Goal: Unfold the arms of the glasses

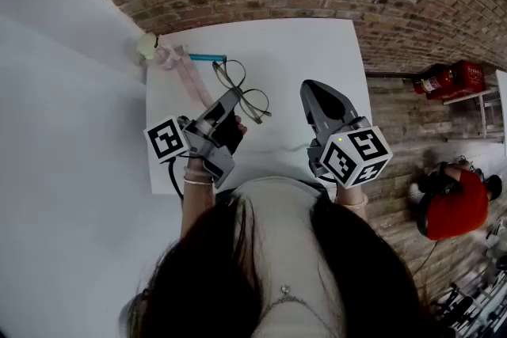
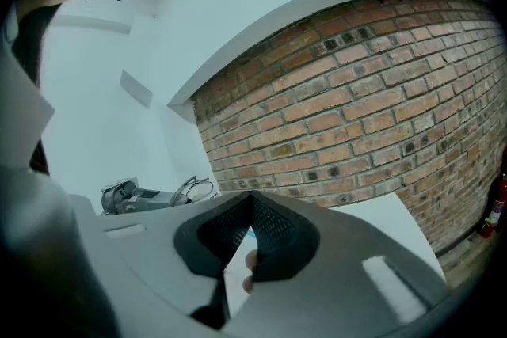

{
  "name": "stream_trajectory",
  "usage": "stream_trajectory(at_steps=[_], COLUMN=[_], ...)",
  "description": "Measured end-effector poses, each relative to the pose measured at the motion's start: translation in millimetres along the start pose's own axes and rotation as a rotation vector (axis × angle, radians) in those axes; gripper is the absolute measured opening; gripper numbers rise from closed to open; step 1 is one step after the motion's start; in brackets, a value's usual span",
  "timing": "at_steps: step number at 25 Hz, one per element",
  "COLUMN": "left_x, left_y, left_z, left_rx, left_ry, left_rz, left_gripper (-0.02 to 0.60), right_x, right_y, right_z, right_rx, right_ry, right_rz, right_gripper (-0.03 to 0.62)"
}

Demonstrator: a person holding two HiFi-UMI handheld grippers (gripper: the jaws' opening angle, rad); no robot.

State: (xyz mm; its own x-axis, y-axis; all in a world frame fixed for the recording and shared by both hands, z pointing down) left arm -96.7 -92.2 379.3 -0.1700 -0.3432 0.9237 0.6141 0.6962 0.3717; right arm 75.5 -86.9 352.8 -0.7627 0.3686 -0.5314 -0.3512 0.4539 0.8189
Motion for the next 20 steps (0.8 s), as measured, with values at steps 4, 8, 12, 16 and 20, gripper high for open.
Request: stream_trajectory(at_steps=[4,8,12,16,20], left_x=[-0.3,0.2,-0.6,-0.5,-1.7], left_y=[-1.3,-2.3,-3.4,-5.0,-6.0], left_z=[-1.1,-0.8,-1.0,-1.2,-1.3], left_rx=[0.0,-0.001,-0.004,-0.003,-0.002], left_ry=[0.005,0.007,0.014,0.016,0.019], left_rz=[-0.004,-0.001,0.004,0.006,0.004], left_gripper=[0.021,0.021,0.021,0.021,0.021], right_x=[0.5,2.4,7.2,16.6,26.4], right_y=[-1.6,-2.7,-3.6,-4.1,-4.5], right_z=[0.1,0.9,2.4,2.5,3.3], right_rx=[-0.004,-0.01,-0.014,-0.016,-0.014], right_ry=[-0.001,-0.015,-0.05,-0.105,-0.146], right_rz=[0.002,0.0,0.004,0.015,0.038], right_gripper=[0.003,0.003,0.003,0.003,0.003])
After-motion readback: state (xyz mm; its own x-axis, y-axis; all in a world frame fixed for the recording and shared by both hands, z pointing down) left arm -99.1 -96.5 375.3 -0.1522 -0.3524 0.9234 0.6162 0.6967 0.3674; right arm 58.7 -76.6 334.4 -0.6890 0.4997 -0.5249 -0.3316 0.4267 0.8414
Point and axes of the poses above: the fingertips, and each gripper's own axes: z backward along the fingers, x to its left, y out of its underside, the point moved 4 cm from there along z, backward along the fingers, and after that the axes turned 13 degrees about -z, right-handed, at the moved point
